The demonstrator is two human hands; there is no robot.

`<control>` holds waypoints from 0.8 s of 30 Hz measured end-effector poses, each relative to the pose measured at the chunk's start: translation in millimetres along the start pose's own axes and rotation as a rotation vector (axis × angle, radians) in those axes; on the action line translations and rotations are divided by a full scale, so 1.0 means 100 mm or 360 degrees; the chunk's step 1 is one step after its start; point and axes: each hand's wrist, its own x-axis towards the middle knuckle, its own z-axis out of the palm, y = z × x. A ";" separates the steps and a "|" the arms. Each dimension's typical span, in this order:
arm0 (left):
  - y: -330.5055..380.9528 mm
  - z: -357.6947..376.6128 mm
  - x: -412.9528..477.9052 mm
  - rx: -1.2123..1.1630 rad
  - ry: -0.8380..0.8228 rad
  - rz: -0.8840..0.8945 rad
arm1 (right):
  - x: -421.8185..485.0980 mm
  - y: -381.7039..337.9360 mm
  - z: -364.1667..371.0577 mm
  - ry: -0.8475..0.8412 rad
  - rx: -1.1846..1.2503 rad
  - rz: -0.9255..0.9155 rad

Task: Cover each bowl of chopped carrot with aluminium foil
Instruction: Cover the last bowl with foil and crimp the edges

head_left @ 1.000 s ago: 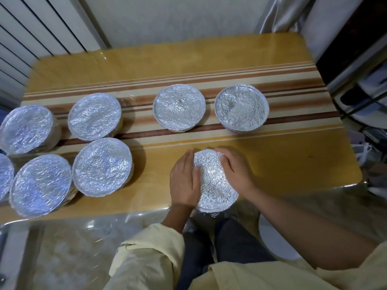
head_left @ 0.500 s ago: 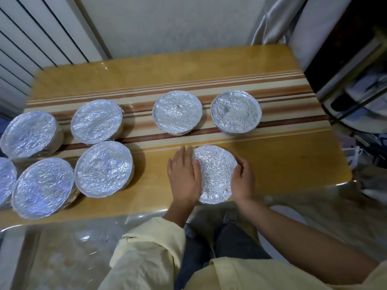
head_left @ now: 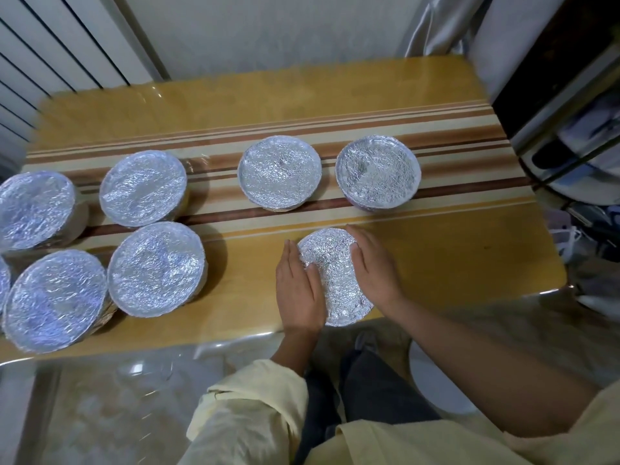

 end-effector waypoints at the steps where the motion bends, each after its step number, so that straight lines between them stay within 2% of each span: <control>1: 0.00 0.00 0.00 -0.0060 0.0008 -0.0025 | -0.01 0.01 0.00 0.0021 0.0010 0.0010; 7: -0.02 0.02 -0.03 -0.0270 0.0083 -0.0073 | -0.02 0.05 0.01 0.0141 0.0123 0.0012; 17: -0.04 0.03 -0.04 -0.0300 0.0081 -0.0052 | -0.03 0.04 0.03 0.0167 0.0065 -0.0010; 22: -0.01 -0.05 -0.02 -0.0353 -0.0016 -0.0053 | -0.02 0.03 0.00 -0.0021 0.0108 0.0114; 24: -0.02 -0.13 0.00 -0.0407 -0.0028 -0.0097 | -0.01 0.02 -0.05 0.0011 0.0061 0.0037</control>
